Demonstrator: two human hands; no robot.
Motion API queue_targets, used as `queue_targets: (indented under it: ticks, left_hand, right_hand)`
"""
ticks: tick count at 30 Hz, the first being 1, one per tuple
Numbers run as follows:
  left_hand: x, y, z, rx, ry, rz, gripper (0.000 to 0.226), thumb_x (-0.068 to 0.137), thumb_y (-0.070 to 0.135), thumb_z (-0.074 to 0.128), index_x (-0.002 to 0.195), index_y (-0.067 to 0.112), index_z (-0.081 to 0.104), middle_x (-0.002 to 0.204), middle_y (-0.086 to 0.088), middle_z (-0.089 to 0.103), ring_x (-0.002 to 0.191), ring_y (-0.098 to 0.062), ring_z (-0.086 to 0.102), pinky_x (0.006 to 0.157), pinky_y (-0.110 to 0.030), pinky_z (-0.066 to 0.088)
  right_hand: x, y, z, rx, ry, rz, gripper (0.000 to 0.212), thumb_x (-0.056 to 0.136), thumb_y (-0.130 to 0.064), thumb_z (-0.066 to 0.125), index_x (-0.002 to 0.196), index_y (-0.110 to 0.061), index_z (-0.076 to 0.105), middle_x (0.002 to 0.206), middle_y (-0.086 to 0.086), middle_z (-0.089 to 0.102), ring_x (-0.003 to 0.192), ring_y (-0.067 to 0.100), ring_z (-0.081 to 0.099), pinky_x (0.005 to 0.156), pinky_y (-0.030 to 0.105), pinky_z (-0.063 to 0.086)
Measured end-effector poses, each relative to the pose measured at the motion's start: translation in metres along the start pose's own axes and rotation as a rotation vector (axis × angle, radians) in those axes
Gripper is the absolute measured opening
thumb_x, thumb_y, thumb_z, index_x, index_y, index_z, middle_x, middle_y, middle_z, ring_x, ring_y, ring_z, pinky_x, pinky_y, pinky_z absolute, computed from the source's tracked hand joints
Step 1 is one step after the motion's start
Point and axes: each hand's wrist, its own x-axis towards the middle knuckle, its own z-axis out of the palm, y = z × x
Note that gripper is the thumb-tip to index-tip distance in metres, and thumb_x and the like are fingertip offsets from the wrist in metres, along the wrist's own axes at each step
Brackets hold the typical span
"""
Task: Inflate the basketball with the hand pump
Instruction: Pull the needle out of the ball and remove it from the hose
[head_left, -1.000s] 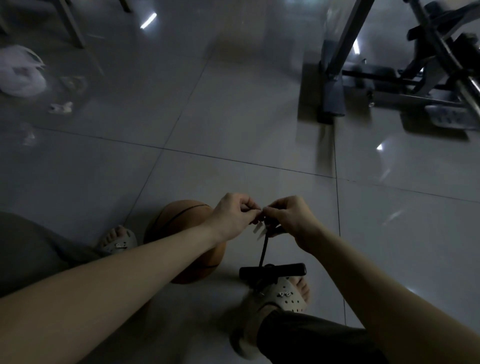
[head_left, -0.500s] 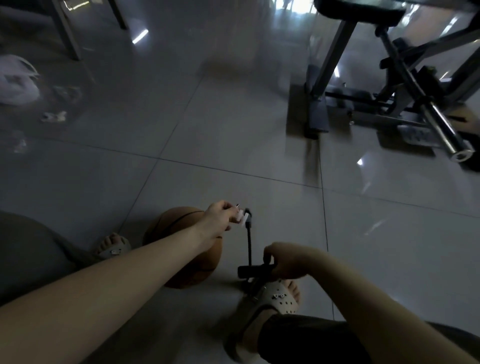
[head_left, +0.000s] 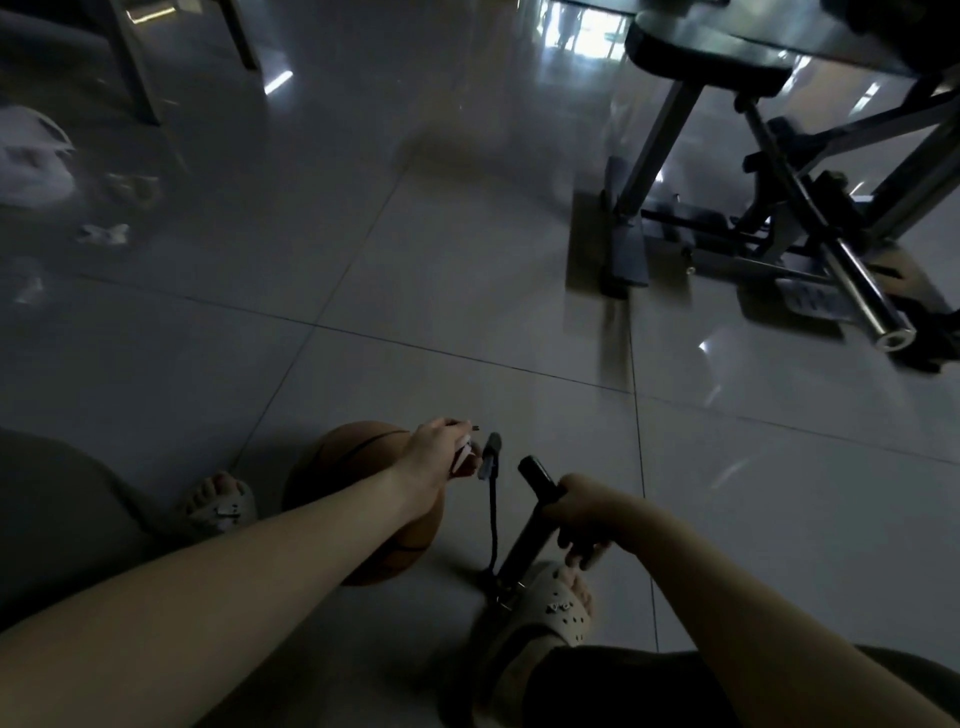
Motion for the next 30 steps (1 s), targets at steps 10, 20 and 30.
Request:
queue_targets:
  ticks: [10, 20, 30]
  left_hand:
    - [-0.018, 0.003, 0.014, -0.055, -0.260, -0.009, 0.014, 0.105, 0.012, 0.049, 0.095, 0.006, 0.057, 0.078, -0.012, 0.057, 0.068, -0.019, 0.056, 0.064, -0.030, 0.052]
    - [-0.049, 0.069, 0.038, -0.277, -0.379, 0.172, 0.021, 0.101, 0.009, 0.049, 0.083, 0.007, 0.059, 0.075, -0.011, 0.059, 0.066, -0.018, 0.057, 0.065, -0.031, 0.049]
    - [-0.103, 0.128, 0.024, 0.482, -0.121, 0.611, 0.027, 0.097, 0.037, 0.061, 0.092, 0.012, 0.065, 0.081, -0.006, 0.068, 0.074, -0.024, 0.063, 0.070, -0.041, 0.051]
  right_hand:
    - [0.008, -0.017, -0.001, 0.075, 0.119, -0.142, 0.031, 0.102, -0.019, 0.049, 0.132, -0.011, 0.049, 0.092, 0.013, 0.059, 0.063, 0.019, 0.058, 0.053, 0.029, 0.051]
    - [-0.058, -0.045, -0.036, -0.189, 0.404, -0.573, 0.009, 0.097, -0.031, 0.060, 0.090, -0.027, 0.056, 0.086, -0.004, 0.062, 0.083, 0.016, 0.062, 0.079, 0.033, 0.054]
    - [-0.135, -0.067, -0.092, -0.107, 0.570, -0.705, 0.021, 0.102, -0.026, 0.049, 0.109, -0.015, 0.065, 0.104, -0.004, 0.070, 0.097, 0.021, 0.066, 0.089, 0.043, 0.055]
